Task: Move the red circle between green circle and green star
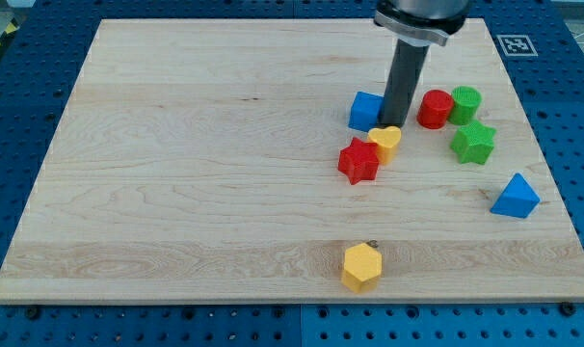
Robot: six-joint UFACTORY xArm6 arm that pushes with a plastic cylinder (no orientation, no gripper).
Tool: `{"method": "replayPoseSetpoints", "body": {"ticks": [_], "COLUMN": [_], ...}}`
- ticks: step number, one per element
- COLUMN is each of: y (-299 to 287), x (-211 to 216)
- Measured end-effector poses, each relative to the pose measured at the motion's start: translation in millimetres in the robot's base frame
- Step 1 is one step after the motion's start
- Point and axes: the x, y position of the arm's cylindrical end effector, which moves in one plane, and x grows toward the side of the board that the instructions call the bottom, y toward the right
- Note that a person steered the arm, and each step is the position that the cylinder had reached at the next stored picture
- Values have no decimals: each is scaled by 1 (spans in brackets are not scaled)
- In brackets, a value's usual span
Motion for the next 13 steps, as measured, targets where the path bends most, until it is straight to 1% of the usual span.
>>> {"method": "replayPoseSetpoints", "body": {"ticks": [1,2,3,4,6,7,8,10,11,12,13], "y": [1,6,30,32,37,37,64,59,44,41,57], "x": [-23,-23,-23,-20,13,15,21,19,19,10,10]}}
